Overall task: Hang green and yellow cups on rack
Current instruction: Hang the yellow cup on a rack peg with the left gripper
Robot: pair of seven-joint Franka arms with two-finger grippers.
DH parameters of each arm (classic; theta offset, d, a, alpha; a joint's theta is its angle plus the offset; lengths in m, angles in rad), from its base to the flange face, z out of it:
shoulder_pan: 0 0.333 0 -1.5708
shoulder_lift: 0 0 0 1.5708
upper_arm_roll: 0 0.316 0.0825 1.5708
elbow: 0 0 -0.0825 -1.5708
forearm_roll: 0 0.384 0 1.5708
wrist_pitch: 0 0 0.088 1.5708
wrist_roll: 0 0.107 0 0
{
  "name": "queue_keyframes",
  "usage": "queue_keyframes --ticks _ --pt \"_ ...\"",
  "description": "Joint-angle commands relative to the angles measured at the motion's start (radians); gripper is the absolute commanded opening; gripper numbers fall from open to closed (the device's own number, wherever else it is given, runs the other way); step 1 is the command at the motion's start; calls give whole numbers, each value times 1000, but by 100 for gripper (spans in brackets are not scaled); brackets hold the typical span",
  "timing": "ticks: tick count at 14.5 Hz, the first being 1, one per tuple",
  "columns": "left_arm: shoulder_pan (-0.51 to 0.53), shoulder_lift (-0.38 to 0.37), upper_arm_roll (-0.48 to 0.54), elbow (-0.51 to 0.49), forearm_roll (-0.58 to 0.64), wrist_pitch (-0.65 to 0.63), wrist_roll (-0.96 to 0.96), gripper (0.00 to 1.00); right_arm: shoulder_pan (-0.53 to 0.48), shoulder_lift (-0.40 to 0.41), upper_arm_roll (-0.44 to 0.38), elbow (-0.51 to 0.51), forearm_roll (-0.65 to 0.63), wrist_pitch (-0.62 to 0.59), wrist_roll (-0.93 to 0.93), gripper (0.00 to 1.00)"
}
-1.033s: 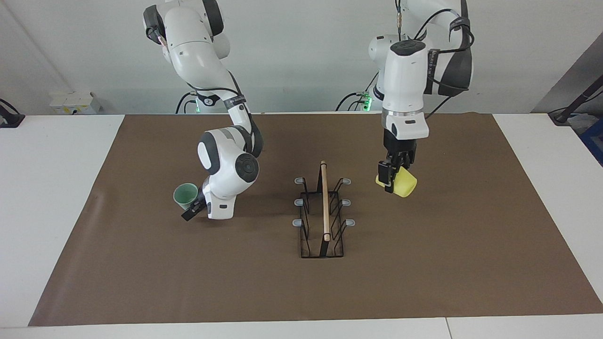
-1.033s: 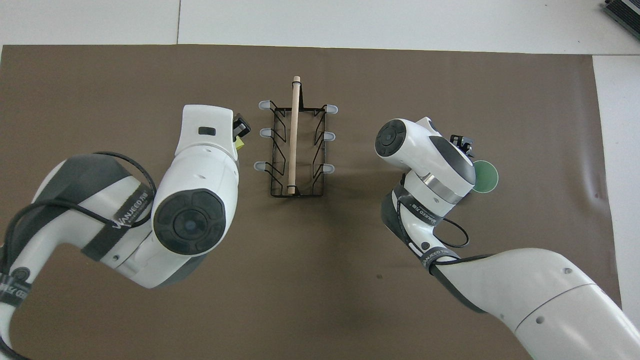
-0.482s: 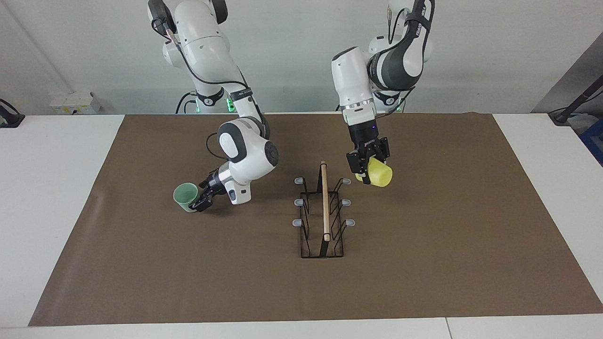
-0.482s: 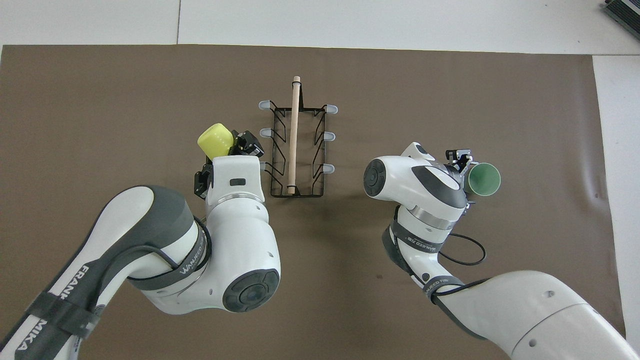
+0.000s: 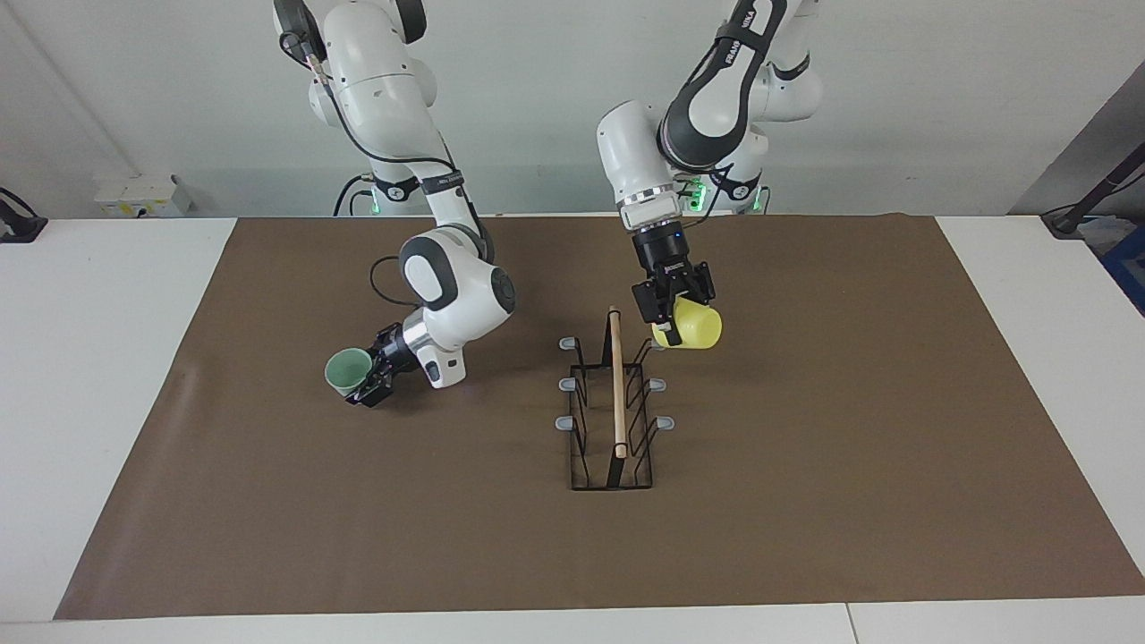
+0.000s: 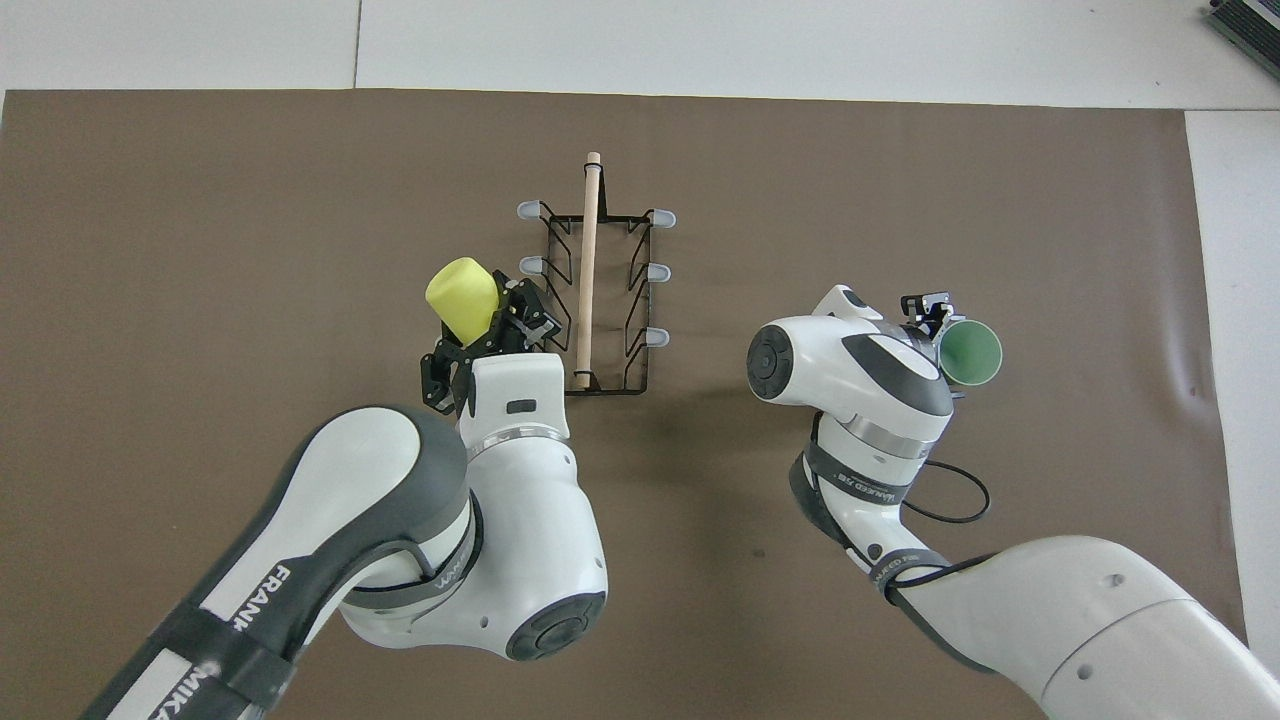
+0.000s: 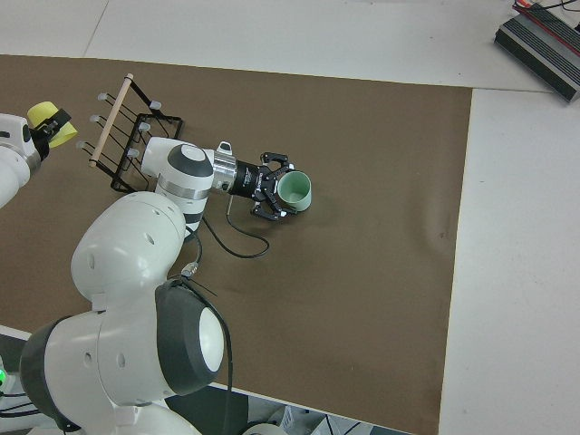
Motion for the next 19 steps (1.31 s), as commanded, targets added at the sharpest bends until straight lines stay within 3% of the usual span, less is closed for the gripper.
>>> queue_keyframes --ticks 1,2,3,4,5,7,10,14,15,16,17,19 --pt "-13 21 -6 -6 58 -56 -45 0 -47 -26 7 -34 -39 59 -32 100" --pt "-15 34 -9 -4 63 -70 -48 0 -50 -26 7 -34 -39 59 -32 97" --pt "-15 41 -14 -4 69 -93 -64 0 -49 -26 7 -34 -40 59 -33 76" --pt "-19 44 -17 -4 91 -110 -89 0 -50 -24 9 -31 -42 62 -42 33" --pt "-19 60 -32 -4 108 -131 -113 0 -46 -24 9 -26 -37 62 -38 0" --pt "-21 88 -58 5 131 -176 -134 0 -56 -21 9 21 9 38 38 0" --pt "-22 111 -87 13 159 -217 -156 0 -95 -26 9 97 156 45 11 0" --pt "-28 150 -106 16 178 -236 -169 0 -136 -73 9 208 471 55 -26 0" --pt "-28 150 -107 17 178 -233 -168 7 -138 -83 9 234 548 43 -26 0" --pt "-28 151 -107 19 176 -231 -166 88 -142 -95 9 244 632 41 -27 0" --pt "-28 150 -107 19 175 -228 -162 100 -148 -109 9 247 712 49 -29 0" --pt "-27 147 -109 30 167 -219 -156 100 -173 -132 9 252 852 62 -49 0"
